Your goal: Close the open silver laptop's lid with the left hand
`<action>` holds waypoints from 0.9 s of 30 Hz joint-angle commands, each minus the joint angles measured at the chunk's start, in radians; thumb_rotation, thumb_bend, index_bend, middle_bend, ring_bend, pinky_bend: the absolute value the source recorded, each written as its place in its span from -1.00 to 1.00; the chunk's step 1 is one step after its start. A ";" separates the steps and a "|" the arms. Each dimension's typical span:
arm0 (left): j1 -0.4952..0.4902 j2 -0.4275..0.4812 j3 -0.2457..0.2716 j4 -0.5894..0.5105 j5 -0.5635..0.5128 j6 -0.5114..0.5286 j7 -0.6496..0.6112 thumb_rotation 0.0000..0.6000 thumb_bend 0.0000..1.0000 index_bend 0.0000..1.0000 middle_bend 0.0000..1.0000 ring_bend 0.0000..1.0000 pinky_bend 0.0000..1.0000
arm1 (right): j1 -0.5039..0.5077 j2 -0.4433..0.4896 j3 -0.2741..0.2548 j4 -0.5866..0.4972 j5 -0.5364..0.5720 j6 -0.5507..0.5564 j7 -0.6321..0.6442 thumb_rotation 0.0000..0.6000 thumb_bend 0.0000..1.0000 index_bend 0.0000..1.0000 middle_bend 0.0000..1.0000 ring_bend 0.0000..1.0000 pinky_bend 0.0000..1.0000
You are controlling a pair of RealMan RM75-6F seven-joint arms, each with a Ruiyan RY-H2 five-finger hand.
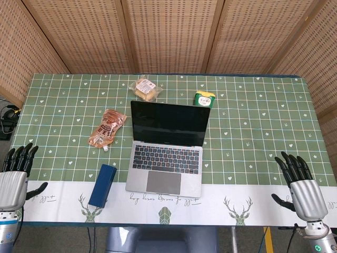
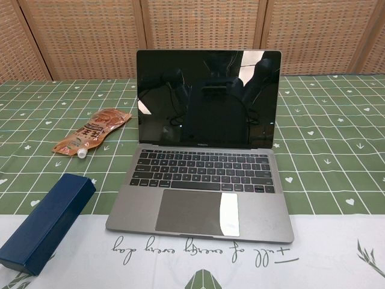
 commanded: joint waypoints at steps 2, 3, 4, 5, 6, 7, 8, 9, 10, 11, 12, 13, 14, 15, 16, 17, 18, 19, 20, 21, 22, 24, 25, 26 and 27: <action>0.000 0.001 0.001 -0.001 0.001 0.000 0.000 1.00 -1.00 -1.00 -1.00 -1.00 -1.00 | -0.001 0.000 -0.002 0.000 -0.003 0.002 -0.001 1.00 -0.81 -1.00 -1.00 -1.00 -1.00; 0.001 0.001 0.001 -0.001 0.001 0.001 0.000 1.00 -1.00 -1.00 -1.00 -1.00 -1.00 | -0.001 0.000 -0.002 0.000 -0.004 0.002 -0.001 1.00 -0.81 -1.00 -1.00 -1.00 -1.00; 0.001 0.001 0.002 -0.001 0.002 0.001 0.001 1.00 -1.00 -1.00 -1.00 -1.00 -1.00 | -0.002 0.001 -0.003 0.000 -0.005 0.003 -0.001 1.00 -0.81 -1.00 -1.00 -1.00 -1.00; 0.001 0.002 0.002 -0.002 0.003 0.001 0.000 1.00 -1.00 -1.00 -1.00 -1.00 -1.00 | -0.002 0.001 -0.003 0.000 -0.006 0.005 0.000 1.00 -0.81 -1.00 -1.00 -1.00 -1.00; 0.002 0.002 0.002 -0.003 0.003 0.002 0.000 1.00 -1.00 -1.00 -1.00 -1.00 -1.00 | -0.003 0.001 -0.003 -0.001 -0.007 0.006 0.000 1.00 -0.81 -1.00 -1.00 -1.00 -1.00; 0.002 0.003 0.003 -0.004 0.004 0.003 0.000 1.00 -1.00 -1.00 -1.00 -1.00 -1.00 | -0.003 0.002 -0.004 -0.001 -0.009 0.007 0.001 1.00 -0.81 -1.00 -1.00 -1.00 -1.00; 0.002 0.003 0.003 -0.005 0.005 0.003 0.000 1.00 -1.00 -1.00 -1.00 -1.00 -1.00 | -0.003 0.002 -0.004 -0.001 -0.010 0.008 0.001 1.00 -0.81 -1.00 -1.00 -1.00 -1.00; 0.002 0.003 0.004 -0.005 0.005 0.003 0.000 1.00 -1.00 -1.00 -1.00 -1.00 -1.00 | -0.003 0.002 -0.005 -0.002 -0.011 0.009 0.002 1.00 -0.81 -1.00 -1.00 -1.00 -1.00; 0.002 0.003 0.004 -0.005 0.005 0.002 0.000 1.00 -1.00 -1.00 -1.00 -1.00 -1.00 | -0.003 0.002 -0.005 -0.003 -0.012 0.010 0.002 1.00 -0.81 -1.00 -1.00 -1.00 -1.00; 0.001 0.003 0.004 -0.005 0.005 0.001 0.000 1.00 -1.00 -1.00 -1.00 -1.00 -1.00 | -0.003 0.002 -0.004 -0.003 -0.013 0.010 0.002 1.00 -0.81 -1.00 -1.00 -1.00 -1.00; 0.000 0.003 0.003 -0.006 0.004 -0.001 0.000 1.00 -1.00 -1.00 -1.00 -1.00 -1.00 | -0.003 0.002 -0.004 -0.002 -0.012 0.009 0.001 1.00 -0.81 -1.00 -1.00 -1.00 -1.00; -0.001 0.003 0.003 -0.006 0.003 -0.004 0.000 1.00 -1.00 -1.00 -1.00 -1.00 -1.00 | -0.002 0.002 -0.003 -0.002 -0.011 0.008 0.001 1.00 -0.81 -1.00 -1.00 -1.00 -1.00; -0.002 0.003 0.003 -0.005 0.002 -0.007 -0.001 1.00 -1.00 -1.00 -1.00 -1.00 -1.00 | -0.002 0.002 -0.003 -0.002 -0.009 0.006 0.002 1.00 -0.81 -1.00 -1.00 -1.00 -1.00; -0.003 0.003 0.003 -0.005 0.001 -0.010 -0.001 1.00 -1.00 -1.00 -1.00 -1.00 -1.00 | -0.001 0.002 -0.002 -0.002 -0.007 0.005 0.002 1.00 -0.81 -1.00 -1.00 -1.00 -1.00; -0.005 0.003 0.003 -0.005 -0.001 -0.014 -0.002 1.00 -1.00 -1.00 -1.00 -1.00 -1.00 | 0.000 0.002 -0.001 -0.001 -0.004 0.003 0.004 1.00 -0.81 -1.00 -1.00 -1.00 -1.00; -0.006 0.003 0.003 -0.005 -0.001 -0.016 -0.002 1.00 -1.00 -1.00 -1.00 -1.00 -1.00 | 0.000 0.002 -0.001 0.000 -0.003 0.002 0.005 1.00 -0.81 -1.00 -1.00 -1.00 -1.00; -0.007 0.003 0.003 -0.006 -0.002 -0.018 -0.001 1.00 -1.00 -1.00 -1.00 -1.00 -1.00 | 0.001 0.002 0.000 0.001 -0.002 0.001 0.007 1.00 -0.81 -1.00 -1.00 -1.00 -1.00; -0.007 0.003 0.004 -0.007 -0.002 -0.019 0.000 1.00 -1.00 -1.00 -1.00 -1.00 -1.00 | 0.001 0.002 0.001 0.002 0.000 0.000 0.008 1.00 -0.81 -1.00 -1.00 -1.00 -1.00; -0.008 0.003 0.004 -0.008 -0.002 -0.021 0.000 1.00 -1.00 -1.00 -1.00 -1.00 -1.00 | 0.001 0.003 0.001 0.002 0.001 0.000 0.009 1.00 -0.81 -1.00 -1.00 -1.00 -1.00; -0.010 0.003 0.004 -0.010 -0.004 -0.025 0.001 1.00 -1.00 -1.00 -1.00 -1.00 -1.00 | 0.001 0.004 0.002 0.003 0.001 0.000 0.011 1.00 -0.81 -1.00 -1.00 -1.00 -1.00; -0.011 0.004 0.004 -0.013 -0.006 -0.029 0.002 1.00 -0.99 -1.00 -1.00 -1.00 -1.00 | 0.001 0.005 0.002 0.003 0.002 0.001 0.014 1.00 -0.81 -1.00 -1.00 -1.00 -1.00; -0.019 0.005 0.000 -0.021 -0.015 -0.044 -0.001 1.00 -0.92 -1.00 -1.00 -1.00 -1.00 | 0.001 0.007 0.005 0.002 0.006 0.003 0.022 1.00 -0.81 -1.00 -1.00 -1.00 -1.00; -0.024 0.006 -0.003 -0.025 -0.021 -0.053 -0.002 1.00 -0.84 -1.00 -1.00 -1.00 -1.00 | 0.001 0.008 0.006 0.003 0.008 0.003 0.025 1.00 -0.81 -1.00 -1.00 -1.00 -1.00; -0.029 0.006 -0.007 -0.028 -0.027 -0.062 -0.001 1.00 -0.73 -1.00 -1.00 -1.00 -1.00 | 0.002 0.009 0.008 0.004 0.011 0.002 0.027 1.00 -0.81 -1.00 -1.00 -1.00 -1.00; -0.043 0.007 -0.015 -0.034 -0.036 -0.082 0.004 1.00 -0.64 -1.00 -1.00 -1.00 -1.00 | 0.002 0.011 0.011 0.004 0.017 0.000 0.031 1.00 -0.81 -1.00 -1.00 -1.00 -1.00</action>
